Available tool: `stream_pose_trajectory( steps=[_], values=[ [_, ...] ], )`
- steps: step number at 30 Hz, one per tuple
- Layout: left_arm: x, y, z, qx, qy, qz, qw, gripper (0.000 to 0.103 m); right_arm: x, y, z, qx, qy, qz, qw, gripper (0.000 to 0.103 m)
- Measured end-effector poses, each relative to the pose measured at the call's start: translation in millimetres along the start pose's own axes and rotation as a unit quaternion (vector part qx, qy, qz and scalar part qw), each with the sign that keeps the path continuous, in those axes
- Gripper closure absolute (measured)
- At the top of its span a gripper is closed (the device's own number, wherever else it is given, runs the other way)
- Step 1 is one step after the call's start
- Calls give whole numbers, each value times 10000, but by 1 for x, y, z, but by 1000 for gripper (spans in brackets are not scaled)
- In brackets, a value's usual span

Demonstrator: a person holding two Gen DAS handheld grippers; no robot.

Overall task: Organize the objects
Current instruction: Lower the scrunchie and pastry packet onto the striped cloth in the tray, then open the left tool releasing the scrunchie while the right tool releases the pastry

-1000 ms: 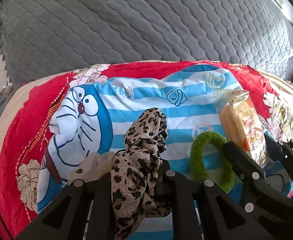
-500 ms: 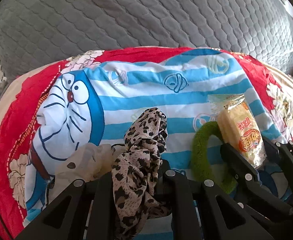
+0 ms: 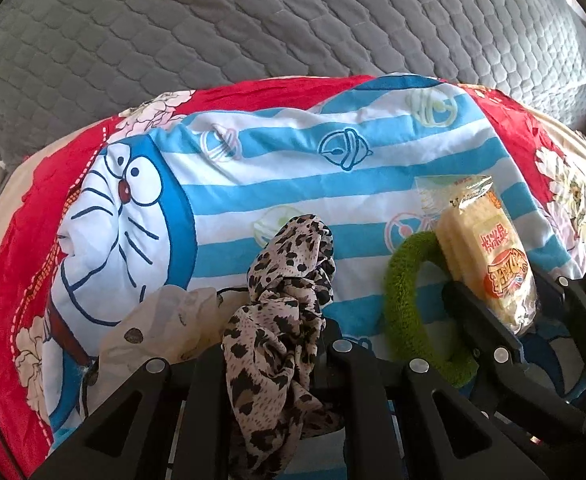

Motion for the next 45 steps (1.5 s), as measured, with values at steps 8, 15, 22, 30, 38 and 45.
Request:
stream_pose_trajectory(
  steps=[8, 15, 22, 30, 38, 45],
  values=[
    [-1, 0, 1, -3, -4, 16, 10000, 87, 0, 0, 0, -4, -3, -9, 10000, 63],
    [-3, 4, -3, -83, 55, -28, 9999, 82, -2, 3, 2, -73, 38, -56, 10000, 62],
    [-8, 12, -10, -178, 91, -33, 9998, 75, -1, 5, 2, -144, 3, -49, 9999, 61],
    [-22, 19, -26, -250, -52, 83, 9996, 53, -10, 6, 2, -255, 43, -280, 9993, 51],
    [-39, 25, -48, -293, -95, 138, 9994, 42, -6, 3, -10, -195, -1, -243, 9995, 44],
    [-42, 21, -65, -156, 157, 81, 9997, 37, -4, -5, -28, -23, 30, -227, 9997, 39]
  ],
)
Point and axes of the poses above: each gripper's, at about its wrist camera, not at the fingertips, and z roughly the way its jaws point, x to its right, y to its underside, the point moved 9 cm from there along z, roughly the way its jaws point, and after that the axes turned 15 degrees about -z, right-handed, at the moved point
